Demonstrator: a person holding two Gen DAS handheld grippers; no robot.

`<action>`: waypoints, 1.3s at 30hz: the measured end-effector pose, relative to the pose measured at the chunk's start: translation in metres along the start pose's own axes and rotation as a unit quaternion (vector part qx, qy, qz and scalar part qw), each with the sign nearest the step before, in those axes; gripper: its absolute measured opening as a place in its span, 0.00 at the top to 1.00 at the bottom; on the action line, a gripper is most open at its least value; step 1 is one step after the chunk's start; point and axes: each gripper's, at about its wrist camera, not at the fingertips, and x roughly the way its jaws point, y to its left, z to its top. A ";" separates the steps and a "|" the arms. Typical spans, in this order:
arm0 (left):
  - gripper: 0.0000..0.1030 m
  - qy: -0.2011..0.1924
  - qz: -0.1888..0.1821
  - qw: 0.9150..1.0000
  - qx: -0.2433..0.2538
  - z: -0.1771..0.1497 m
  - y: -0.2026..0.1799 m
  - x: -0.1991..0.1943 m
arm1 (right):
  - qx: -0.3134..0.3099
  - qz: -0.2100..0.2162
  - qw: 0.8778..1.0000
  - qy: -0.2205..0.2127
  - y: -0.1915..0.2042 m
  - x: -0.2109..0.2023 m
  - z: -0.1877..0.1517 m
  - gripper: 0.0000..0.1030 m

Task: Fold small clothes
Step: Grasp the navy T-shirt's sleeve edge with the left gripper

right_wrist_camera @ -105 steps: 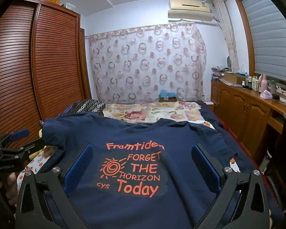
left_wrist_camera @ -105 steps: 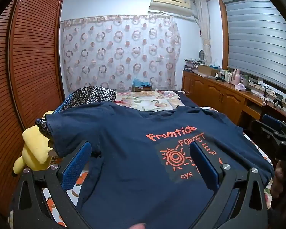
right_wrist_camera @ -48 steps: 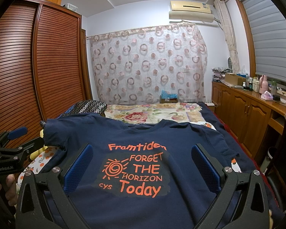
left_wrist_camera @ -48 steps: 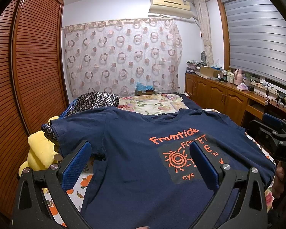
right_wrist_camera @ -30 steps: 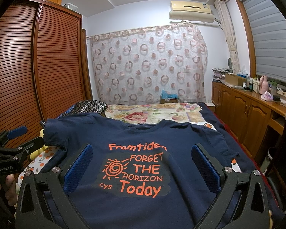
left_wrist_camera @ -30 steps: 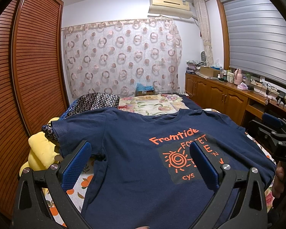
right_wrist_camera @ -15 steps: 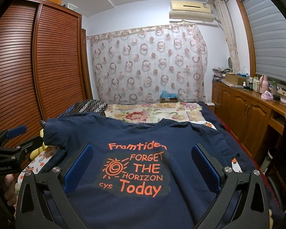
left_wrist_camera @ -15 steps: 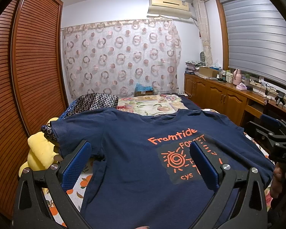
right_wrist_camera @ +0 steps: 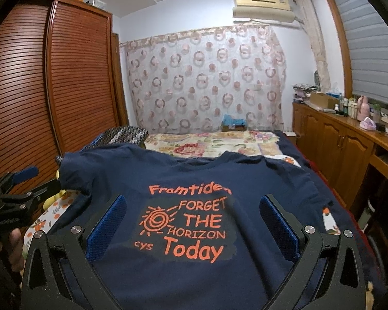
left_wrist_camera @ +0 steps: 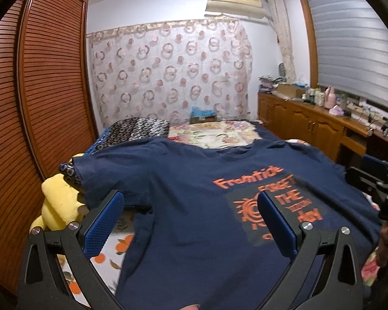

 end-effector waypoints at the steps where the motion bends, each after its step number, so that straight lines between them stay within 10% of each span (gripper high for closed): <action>1: 0.00 0.003 0.001 1.000 0.002 -0.001 0.003 0.004 | -0.003 0.004 1.000 0.003 0.001 0.003 0.000 0.00; 34: 0.00 0.102 0.039 0.993 -0.034 0.027 0.144 0.108 | -0.077 0.139 0.976 0.148 -0.025 0.162 0.070 0.02; 39: 0.21 0.118 0.037 0.990 -0.067 0.034 0.174 0.124 | -0.083 0.150 0.971 0.168 -0.026 0.198 0.082 0.02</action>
